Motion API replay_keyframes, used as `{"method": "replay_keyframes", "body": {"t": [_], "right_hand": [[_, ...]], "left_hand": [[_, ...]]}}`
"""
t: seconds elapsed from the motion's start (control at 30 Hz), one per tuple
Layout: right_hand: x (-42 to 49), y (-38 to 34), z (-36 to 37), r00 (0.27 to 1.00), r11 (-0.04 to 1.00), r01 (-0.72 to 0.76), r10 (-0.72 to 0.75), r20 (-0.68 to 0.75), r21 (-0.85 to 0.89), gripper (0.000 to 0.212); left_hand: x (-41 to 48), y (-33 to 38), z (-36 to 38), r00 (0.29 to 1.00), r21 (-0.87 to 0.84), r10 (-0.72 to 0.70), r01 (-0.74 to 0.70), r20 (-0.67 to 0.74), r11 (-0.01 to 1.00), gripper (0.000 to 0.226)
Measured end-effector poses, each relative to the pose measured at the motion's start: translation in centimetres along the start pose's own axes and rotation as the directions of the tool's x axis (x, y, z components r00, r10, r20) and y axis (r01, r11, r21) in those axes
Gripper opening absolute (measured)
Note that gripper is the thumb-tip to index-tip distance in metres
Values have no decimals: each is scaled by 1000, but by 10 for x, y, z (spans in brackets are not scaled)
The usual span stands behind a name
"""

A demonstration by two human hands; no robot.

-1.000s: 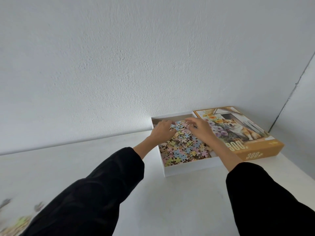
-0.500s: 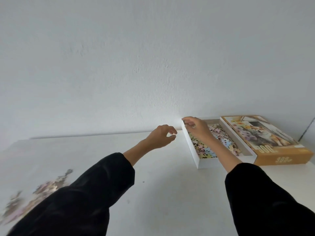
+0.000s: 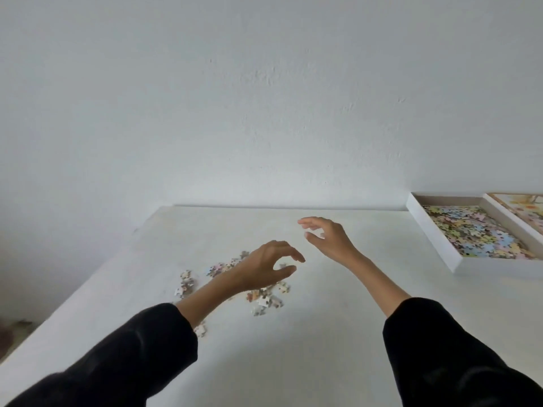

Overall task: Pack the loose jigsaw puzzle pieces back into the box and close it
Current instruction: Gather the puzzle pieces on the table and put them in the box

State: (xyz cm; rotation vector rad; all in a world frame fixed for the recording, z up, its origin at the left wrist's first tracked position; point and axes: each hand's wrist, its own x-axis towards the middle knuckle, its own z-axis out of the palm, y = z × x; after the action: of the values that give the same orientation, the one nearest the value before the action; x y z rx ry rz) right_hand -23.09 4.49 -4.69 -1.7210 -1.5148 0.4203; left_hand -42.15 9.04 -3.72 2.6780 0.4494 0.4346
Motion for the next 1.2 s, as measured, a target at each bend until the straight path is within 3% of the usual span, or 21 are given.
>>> {"method": "replay_keyframes", "body": {"t": [0.2, 0.3, 0.4, 0.5, 0.57, 0.7, 0.83, 0.9, 1.0, 1.2], "right_hand": [[-21, -24, 72, 986, 997, 71, -69, 152, -8, 32], [-34, -23, 90, 960, 995, 13, 15, 278, -100, 69], [-45, -21, 100, 868, 952, 12, 142, 475, -306, 112], [-49, -23, 104, 841, 932, 56, 150, 520, -359, 131], [-48, -26, 111, 859, 928, 54, 145, 491, -368, 130], [-51, -34, 133, 933, 902, 26, 133, 335, -431, 105], [-47, -39, 141, 965, 914, 1, 105, 240, -406, 73], [-46, -41, 140, 961, 924, 23, 86, 264, -381, 77], [-41, -45, 139, 941, 929, 90, 39, 337, -360, 100], [-22, -43, 150, 933, 914, 173, -32, 359, -368, 122]], "left_hand": [[-85, -50, -15, 998, -18, 26, -25, 52, 1000, 29], [-122, -69, -15, 999, 23, -7, 6, 41, 1000, 57], [-152, -95, -12, 996, 118, -32, 23, 77, 993, 83], [-163, -110, -8, 992, 175, -95, 79, 83, 981, 93], [-160, -112, -8, 988, 187, -137, 123, 66, 975, 91], [-141, -115, -7, 981, 184, -190, 181, 31, 966, 88], [-129, -122, -3, 962, 223, -231, 260, -148, 940, 94], [-131, -125, -1, 923, 243, -325, 370, -206, 897, 110], [-135, -130, 0, 845, 199, -518, 535, -134, 821, 134], [-124, -134, -3, 882, 150, -470, 468, -21, 871, 140]]}}
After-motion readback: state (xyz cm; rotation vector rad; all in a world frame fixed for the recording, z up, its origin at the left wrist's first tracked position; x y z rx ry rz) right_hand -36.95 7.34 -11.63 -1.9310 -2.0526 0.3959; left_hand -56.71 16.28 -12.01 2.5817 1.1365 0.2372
